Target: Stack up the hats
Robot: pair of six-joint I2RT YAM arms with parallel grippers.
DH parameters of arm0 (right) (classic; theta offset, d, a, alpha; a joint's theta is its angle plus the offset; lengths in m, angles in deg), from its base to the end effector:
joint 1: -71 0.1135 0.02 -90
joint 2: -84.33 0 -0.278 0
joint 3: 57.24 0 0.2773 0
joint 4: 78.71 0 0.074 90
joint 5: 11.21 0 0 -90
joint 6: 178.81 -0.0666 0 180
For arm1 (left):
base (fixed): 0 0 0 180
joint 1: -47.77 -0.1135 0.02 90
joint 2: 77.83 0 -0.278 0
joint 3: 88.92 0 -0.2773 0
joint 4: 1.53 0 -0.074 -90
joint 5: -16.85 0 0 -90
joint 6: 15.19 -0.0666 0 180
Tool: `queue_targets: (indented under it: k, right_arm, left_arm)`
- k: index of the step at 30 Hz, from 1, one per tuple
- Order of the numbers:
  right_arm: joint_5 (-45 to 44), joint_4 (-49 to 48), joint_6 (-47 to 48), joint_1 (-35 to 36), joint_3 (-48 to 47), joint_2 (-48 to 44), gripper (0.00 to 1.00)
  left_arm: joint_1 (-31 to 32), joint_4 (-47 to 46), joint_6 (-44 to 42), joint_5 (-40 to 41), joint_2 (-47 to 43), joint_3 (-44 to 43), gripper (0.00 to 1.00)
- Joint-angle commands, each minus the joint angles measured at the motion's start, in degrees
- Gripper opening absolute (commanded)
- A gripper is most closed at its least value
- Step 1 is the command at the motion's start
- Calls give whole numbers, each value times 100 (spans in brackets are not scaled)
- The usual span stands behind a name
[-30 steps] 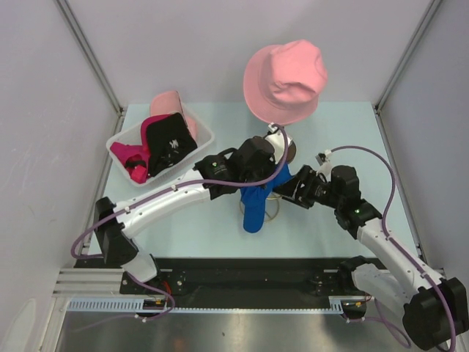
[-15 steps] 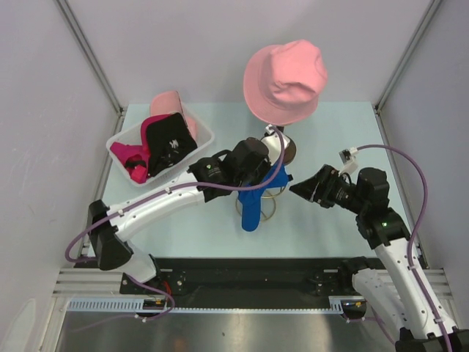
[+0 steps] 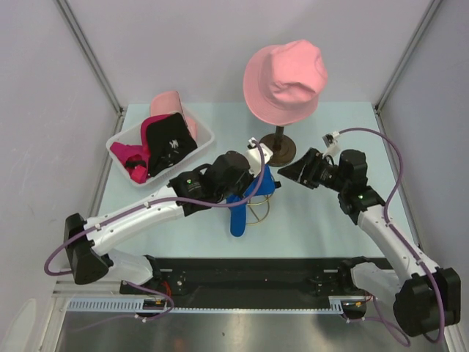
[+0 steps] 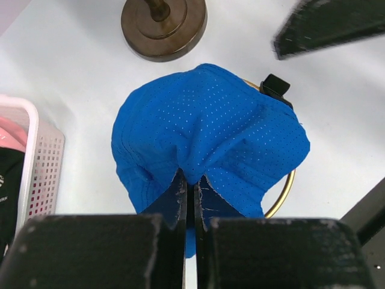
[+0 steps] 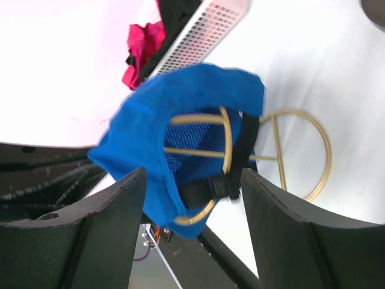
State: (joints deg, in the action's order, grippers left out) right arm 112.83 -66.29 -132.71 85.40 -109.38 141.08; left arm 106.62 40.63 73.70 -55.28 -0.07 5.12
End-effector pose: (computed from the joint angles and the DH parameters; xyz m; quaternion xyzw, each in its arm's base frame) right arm 0.2498 0.1026 0.2859 0.0274 0.7878 0.4825 0.3819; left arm 0.1983 -0.2885 0.3480 0.3726 0.7918 -0.1040 0.4726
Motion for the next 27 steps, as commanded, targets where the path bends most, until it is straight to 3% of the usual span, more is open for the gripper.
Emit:
queue_targets:
  k: [1, 8, 22, 27]
  right_arm:
    - [278, -818, 259, 72, -580, 397, 68]
    - [489, -1081, 365, 424, -738, 872, 67]
    - [1298, -2436, -347, 617, -343, 1417, 65]
    - [1535, -2366, -356, 688, -352, 1514, 58]
  left_arm:
    - [-40, -480, -48, 76, -314, 26, 0]
    - [-40, -603, -74, 129, -489, 245, 0]
    - [-40, -682, -92, 59, -542, 325, 0]
    - [-40, -691, -127, 94, -568, 307, 0]
